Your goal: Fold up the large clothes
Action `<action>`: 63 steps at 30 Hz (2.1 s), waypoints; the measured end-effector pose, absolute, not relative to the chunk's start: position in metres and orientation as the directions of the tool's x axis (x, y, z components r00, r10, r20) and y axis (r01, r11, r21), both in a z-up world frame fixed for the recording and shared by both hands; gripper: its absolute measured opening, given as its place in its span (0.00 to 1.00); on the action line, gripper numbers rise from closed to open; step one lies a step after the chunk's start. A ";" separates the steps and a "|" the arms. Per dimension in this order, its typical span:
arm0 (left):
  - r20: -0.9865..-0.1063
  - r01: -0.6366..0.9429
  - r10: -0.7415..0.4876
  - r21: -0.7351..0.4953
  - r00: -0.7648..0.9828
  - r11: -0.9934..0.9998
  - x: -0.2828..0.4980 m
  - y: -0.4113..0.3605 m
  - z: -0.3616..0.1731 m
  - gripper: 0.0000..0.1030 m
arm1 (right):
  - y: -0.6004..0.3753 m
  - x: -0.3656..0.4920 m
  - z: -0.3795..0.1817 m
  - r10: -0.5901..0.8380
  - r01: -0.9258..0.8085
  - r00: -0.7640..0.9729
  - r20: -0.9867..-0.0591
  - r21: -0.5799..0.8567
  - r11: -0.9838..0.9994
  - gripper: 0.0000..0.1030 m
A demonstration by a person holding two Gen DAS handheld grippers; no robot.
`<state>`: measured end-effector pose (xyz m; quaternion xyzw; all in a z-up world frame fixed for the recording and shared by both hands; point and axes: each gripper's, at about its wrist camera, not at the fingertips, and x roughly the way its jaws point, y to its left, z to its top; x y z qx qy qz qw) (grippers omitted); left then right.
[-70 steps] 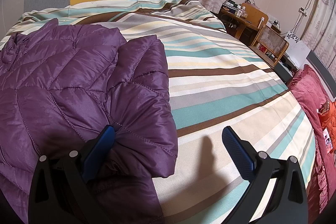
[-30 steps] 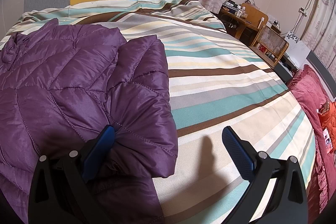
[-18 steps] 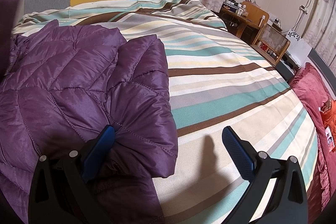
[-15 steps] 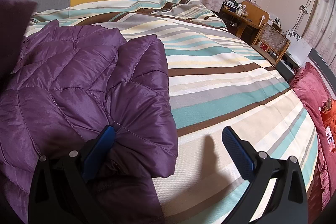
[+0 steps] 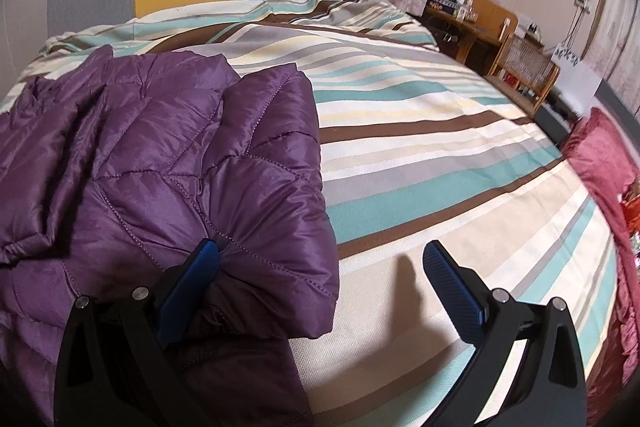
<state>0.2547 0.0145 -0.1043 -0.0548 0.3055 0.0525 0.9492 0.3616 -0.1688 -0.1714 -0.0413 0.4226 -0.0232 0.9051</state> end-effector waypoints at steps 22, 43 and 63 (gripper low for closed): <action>-0.760 -0.539 0.281 -0.106 0.586 0.835 0.261 0.195 -0.165 0.91 | -0.084 0.385 -0.166 0.050 -0.202 0.658 -0.751 -0.113 0.973 0.98; -0.773 -0.530 0.355 0.030 0.525 0.848 0.322 0.197 -0.176 0.62 | -0.089 0.378 -0.166 0.060 -0.208 0.674 -0.736 -0.111 0.972 0.98; -0.721 -0.398 0.315 0.059 0.617 0.915 0.310 0.115 -0.144 0.84 | -0.087 0.379 -0.167 0.058 -0.208 0.675 -0.736 -0.114 0.971 0.98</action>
